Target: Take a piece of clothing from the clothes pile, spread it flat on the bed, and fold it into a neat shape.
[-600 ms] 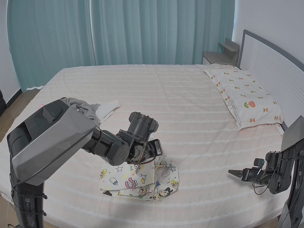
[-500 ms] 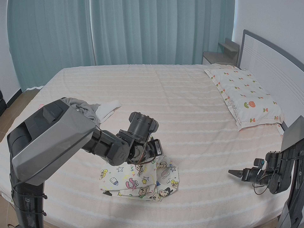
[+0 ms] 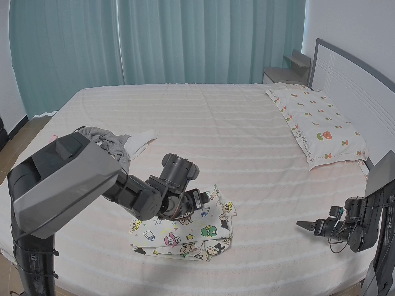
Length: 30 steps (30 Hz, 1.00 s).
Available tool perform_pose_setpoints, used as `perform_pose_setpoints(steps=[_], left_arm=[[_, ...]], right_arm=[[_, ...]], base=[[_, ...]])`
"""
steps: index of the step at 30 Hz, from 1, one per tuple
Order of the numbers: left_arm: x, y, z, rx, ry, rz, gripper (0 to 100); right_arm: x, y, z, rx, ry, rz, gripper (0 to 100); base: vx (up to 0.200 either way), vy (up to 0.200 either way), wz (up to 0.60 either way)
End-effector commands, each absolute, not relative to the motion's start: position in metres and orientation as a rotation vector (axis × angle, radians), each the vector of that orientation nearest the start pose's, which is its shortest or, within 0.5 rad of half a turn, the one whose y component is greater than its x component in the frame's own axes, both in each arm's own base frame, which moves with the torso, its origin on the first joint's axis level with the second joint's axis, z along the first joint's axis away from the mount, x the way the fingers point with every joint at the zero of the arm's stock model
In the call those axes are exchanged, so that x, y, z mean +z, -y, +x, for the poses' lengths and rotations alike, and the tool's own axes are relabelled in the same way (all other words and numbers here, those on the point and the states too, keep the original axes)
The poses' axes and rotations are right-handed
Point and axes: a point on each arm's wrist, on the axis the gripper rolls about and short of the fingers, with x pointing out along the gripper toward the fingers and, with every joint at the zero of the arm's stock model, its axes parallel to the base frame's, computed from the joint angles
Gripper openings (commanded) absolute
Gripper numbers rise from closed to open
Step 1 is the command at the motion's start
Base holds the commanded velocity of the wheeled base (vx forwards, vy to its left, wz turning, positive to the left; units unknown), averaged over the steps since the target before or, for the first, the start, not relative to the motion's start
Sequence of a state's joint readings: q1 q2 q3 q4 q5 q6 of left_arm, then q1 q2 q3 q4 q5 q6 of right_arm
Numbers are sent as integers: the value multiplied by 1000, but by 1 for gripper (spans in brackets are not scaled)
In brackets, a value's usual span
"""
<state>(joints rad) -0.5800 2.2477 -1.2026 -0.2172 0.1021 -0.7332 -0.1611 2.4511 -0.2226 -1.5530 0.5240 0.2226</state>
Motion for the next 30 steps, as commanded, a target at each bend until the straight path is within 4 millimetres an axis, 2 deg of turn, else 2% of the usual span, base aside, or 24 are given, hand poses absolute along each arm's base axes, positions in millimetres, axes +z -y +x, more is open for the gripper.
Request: perform_pose_setpoints(steps=[1,3,6,8,12,15,24,30], left_arm=[[79,181,333,-107,-839,-495,100],[89,153,319,-91,-811,-572,100],[92,133,306,-55,-786,-648,100],[86,124,289,-40,-796,-705,100],[75,120,271,-36,-806,-744,100],[72,120,267,-43,-790,-796,100],[73,121,269,-113,-801,-906,100],[71,114,270,-136,-801,-934,100]], right_arm=[[-54,31,261,282,-665,437,100],[-54,31,261,282,-665,437,100],[-54,31,260,281,-668,438,100],[-54,31,260,283,-668,438,100],[-54,31,260,283,-668,438,100],[-54,31,260,283,-668,438,100],[-54,29,261,287,-667,436,100],[-53,29,261,292,-663,436,100]], base=[[0,0,0],[0,0,0],[0,0,0],[0,0,0],[-100,0,0],[-67,0,0],[0,0,0],[0,200,0]])
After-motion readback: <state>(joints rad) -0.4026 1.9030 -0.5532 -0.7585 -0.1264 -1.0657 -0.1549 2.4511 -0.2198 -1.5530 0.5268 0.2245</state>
